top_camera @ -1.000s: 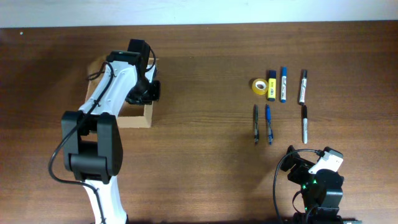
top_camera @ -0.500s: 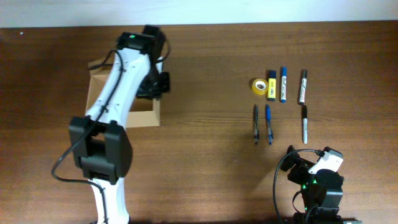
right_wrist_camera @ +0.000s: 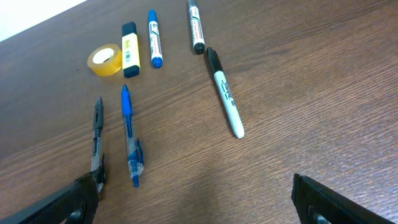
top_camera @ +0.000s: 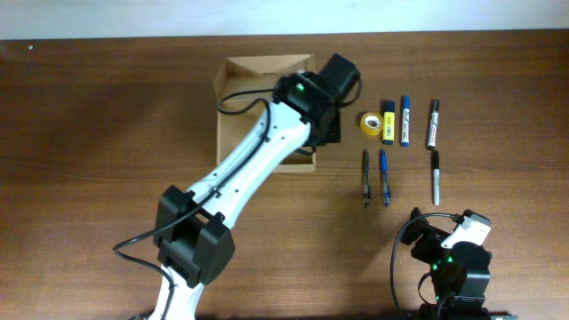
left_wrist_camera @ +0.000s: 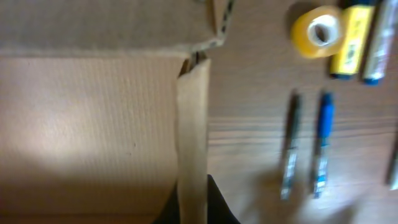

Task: Pack container
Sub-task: 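Push the cardboard box rightward toward the items with the left gripper, then retract the left arm up and away from the box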

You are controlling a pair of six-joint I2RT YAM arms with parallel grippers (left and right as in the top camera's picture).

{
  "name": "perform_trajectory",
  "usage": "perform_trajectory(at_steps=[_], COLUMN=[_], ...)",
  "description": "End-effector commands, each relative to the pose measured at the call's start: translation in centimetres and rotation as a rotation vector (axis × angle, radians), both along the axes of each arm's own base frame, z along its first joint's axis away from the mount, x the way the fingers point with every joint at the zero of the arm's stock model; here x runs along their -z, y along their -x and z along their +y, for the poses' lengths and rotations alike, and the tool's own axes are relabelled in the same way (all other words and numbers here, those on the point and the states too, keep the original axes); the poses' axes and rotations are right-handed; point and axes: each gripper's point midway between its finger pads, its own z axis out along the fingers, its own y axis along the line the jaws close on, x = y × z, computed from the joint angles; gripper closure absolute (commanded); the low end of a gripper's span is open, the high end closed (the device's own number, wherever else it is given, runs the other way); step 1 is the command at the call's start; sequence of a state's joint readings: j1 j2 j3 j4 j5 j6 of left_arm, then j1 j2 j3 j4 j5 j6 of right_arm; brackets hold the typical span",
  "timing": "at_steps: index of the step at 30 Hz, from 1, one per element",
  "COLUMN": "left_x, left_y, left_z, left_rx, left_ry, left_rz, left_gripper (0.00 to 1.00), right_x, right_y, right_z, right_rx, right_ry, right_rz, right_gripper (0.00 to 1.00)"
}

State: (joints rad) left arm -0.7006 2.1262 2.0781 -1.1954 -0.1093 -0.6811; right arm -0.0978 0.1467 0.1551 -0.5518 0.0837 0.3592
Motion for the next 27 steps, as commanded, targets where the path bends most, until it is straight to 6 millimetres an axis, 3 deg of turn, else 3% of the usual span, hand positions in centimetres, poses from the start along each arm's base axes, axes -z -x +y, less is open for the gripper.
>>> perform_trajectory(at_steps=[1,9,14,17,18,23,27], left_x=[1.6,8.0,10.0,10.0,9.9,8.4,5.5], left_y=[-1.0,-0.3,0.1,-0.1,-0.2,-0.6,-0.9], left_z=[-0.1,-1.0,-1.1,-1.2,-1.2,-1.5,-1.4], left_rx=[-0.088,-0.028,-0.017,-0.017,-0.018,-0.012,-0.013], left_ry=[-0.012,-0.054,-0.075,-0.071,-0.067,-0.054,-0.055], left_rz=[-0.001,0.139,0.180,0.174,0.172,0.154,0.129], left_gripper=[0.98,0.98,0.97,0.61,0.43,0.36,0.32], right_x=[0.2,0.2,0.2,0.2,0.2,0.2,0.2], right_y=[0.1,0.1,0.1,0.1,0.1,0.1,0.1], right_z=[-0.1,-0.1,-0.1,-0.1,-0.1,-0.1,-0.1], right_rx=[0.006,0.005,0.006,0.006,0.006,0.005,0.006], right_ry=[0.001,0.001,0.001,0.002,0.001,0.001,0.001], right_rz=[0.000,0.000,0.000,0.000,0.000,0.000,0.000], right_gripper=[0.01,0.01,0.01,0.01,0.01,0.01,0.01])
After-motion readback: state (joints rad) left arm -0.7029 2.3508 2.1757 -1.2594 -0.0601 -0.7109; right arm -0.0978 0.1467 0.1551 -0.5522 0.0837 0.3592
